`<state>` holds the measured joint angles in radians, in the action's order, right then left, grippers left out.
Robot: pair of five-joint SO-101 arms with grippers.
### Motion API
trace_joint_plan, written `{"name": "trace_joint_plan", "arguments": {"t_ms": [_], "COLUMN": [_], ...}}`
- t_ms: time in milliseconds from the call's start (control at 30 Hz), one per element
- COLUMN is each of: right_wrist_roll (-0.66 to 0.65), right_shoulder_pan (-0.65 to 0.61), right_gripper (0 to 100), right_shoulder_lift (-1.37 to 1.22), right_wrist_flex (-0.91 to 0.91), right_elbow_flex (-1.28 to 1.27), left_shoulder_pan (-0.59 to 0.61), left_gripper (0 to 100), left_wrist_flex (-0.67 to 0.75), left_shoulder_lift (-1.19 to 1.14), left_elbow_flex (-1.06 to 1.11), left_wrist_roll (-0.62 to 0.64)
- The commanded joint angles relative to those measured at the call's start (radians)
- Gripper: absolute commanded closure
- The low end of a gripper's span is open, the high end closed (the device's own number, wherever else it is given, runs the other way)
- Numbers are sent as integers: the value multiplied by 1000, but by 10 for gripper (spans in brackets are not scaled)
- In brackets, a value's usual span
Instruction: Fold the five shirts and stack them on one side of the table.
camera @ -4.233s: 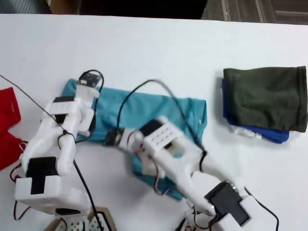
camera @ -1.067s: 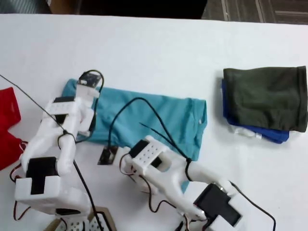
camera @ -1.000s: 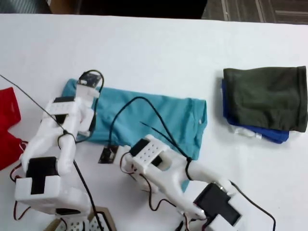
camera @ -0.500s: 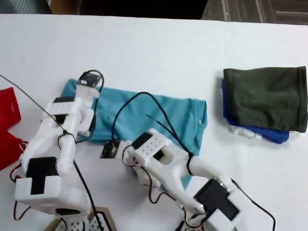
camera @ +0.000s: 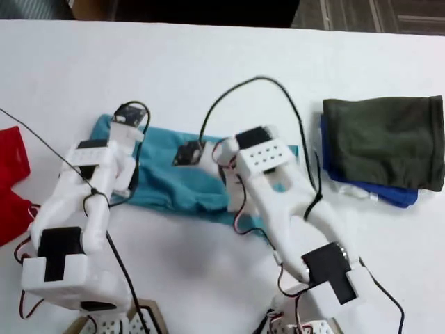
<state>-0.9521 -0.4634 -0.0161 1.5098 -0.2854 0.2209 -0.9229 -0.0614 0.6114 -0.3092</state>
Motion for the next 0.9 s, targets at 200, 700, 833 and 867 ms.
{"name": "trace_joint_plan", "arguments": {"t_ms": [200,700,833,867], "right_wrist_roll": [-80,-80,-74,-74], "right_shoulder_pan": [51,54,56,59], "right_gripper": [978,978,972,963], "right_shoulder_lift": [-116,-481,-463,-463], "right_wrist_flex": [12,51,22,22], "right_elbow_flex": [331,585,626,640], "left_shoulder_pan": [-5,-5,-5,-5], "left_gripper": [973,973,973,973], "left_wrist_flex": [17,17,17,17], "left_shoulder_lift": [12,12,12,12], "left_elbow_flex": [-1,-1,-1,-1], "left_wrist_roll": [2,2,2,2]}}
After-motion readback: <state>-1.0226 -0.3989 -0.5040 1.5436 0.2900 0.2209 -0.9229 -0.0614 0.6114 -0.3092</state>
